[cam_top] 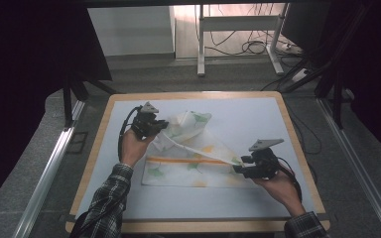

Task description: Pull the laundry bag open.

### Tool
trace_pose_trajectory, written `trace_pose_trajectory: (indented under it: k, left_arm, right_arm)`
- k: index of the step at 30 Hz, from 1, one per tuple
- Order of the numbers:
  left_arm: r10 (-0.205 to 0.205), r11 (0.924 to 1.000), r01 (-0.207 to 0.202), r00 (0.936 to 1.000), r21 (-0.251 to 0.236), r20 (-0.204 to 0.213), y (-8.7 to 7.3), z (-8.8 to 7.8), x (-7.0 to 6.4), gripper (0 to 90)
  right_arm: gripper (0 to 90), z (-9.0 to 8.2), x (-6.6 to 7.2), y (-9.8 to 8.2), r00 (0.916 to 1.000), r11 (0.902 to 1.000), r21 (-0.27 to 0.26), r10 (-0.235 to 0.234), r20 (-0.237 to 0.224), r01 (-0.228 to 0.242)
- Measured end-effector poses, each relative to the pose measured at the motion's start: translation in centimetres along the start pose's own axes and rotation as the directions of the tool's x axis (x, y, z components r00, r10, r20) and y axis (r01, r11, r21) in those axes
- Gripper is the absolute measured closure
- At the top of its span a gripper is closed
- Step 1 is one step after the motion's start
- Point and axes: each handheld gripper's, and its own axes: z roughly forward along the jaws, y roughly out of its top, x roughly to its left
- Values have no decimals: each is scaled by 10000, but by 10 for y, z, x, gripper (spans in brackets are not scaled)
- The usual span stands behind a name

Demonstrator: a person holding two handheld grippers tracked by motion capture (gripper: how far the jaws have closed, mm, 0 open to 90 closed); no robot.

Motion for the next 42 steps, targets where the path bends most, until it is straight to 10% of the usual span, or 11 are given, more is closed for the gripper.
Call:
trace_pose_trajectory:
  k: [11,16,22,27,37,42]
  left_arm:
    - [-183,9998,180,9995,114,253,1,5,0,842]
    - [-1,10000,-2,9991,54,431,-1,5,0,802]
    - [56,9992,-59,10000,-400,-60,-8,-6,3,351]
    - [-33,9988,53,9991,-493,418,-20,-14,13,227]
    - [808,9963,-735,9786,-453,1892,-36,-2,0,251]
    - [1243,9915,-1294,9735,139,1919,-32,10,-11,604]
  right_arm:
    - [469,67,34,57,9933,9950,178,-969,-624,982]
    - [805,88,45,69,9879,9867,538,-1521,-300,1535]
    - [881,84,32,70,9962,9958,320,-861,100,858]
    - [881,72,8,68,9996,9999,-117,-82,257,85]
    - [880,62,-16,62,9964,9978,-322,597,610,-578]
    - [880,57,-22,60,9949,9964,-442,751,670,-723]
